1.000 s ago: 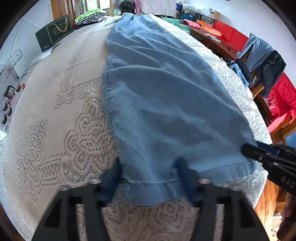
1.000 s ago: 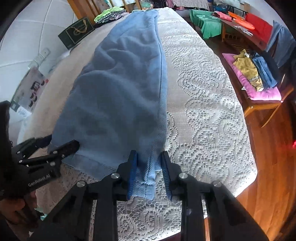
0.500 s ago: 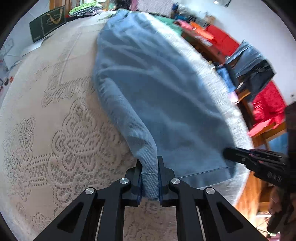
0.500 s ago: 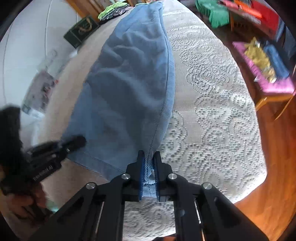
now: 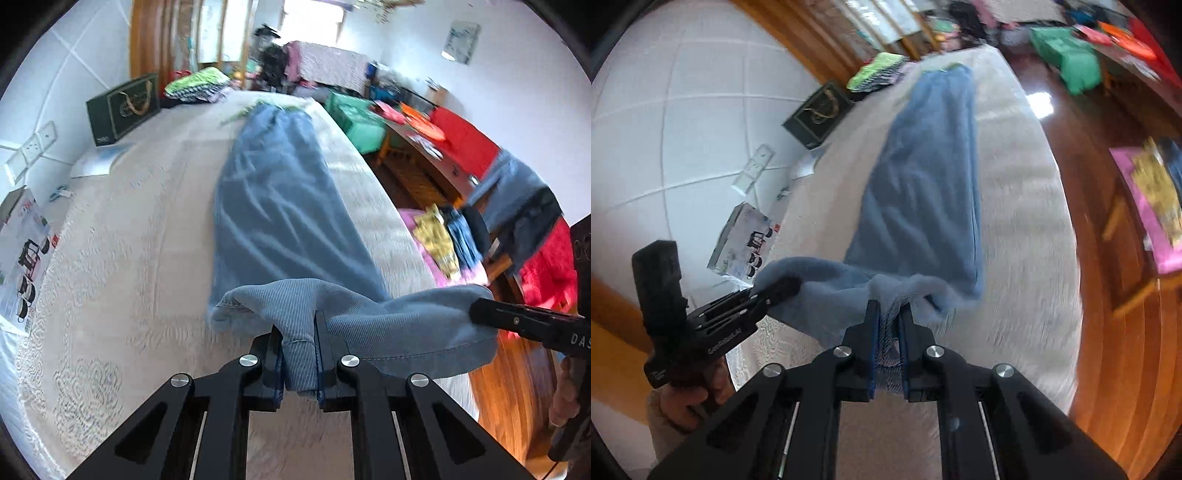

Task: Fold clothes
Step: 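Lift the hem with both grippers and fold it toward the waistband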

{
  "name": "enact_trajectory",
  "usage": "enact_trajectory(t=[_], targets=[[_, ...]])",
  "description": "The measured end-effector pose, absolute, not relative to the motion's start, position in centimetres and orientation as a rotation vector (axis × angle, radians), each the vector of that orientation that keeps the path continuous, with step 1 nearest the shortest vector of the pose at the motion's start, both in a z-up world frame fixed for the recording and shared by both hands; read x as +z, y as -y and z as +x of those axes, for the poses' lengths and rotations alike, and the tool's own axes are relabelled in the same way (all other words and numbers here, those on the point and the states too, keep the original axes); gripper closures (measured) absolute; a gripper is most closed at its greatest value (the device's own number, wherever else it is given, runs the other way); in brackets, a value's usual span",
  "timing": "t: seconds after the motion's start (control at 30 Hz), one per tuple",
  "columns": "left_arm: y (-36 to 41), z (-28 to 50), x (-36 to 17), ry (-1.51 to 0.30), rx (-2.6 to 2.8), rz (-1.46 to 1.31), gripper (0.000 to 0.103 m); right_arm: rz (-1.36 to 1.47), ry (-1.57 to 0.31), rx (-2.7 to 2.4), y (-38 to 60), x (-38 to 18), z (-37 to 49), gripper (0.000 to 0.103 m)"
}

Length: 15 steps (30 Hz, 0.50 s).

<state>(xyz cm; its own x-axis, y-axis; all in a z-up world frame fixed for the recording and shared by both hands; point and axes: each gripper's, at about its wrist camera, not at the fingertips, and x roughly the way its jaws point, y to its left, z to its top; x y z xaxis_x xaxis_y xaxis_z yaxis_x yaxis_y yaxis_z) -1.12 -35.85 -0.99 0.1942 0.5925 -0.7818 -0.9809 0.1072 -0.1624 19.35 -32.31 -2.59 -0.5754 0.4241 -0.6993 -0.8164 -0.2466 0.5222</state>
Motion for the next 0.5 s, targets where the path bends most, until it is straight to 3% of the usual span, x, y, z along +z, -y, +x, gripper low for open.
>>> enact_trajectory(t=[0.5], targets=[[21.6,2.5,-0.4,-0.607,1.53,-0.907,0.091,-0.728,-1.126,2.184,16.0,-1.4,21.2,0.094]])
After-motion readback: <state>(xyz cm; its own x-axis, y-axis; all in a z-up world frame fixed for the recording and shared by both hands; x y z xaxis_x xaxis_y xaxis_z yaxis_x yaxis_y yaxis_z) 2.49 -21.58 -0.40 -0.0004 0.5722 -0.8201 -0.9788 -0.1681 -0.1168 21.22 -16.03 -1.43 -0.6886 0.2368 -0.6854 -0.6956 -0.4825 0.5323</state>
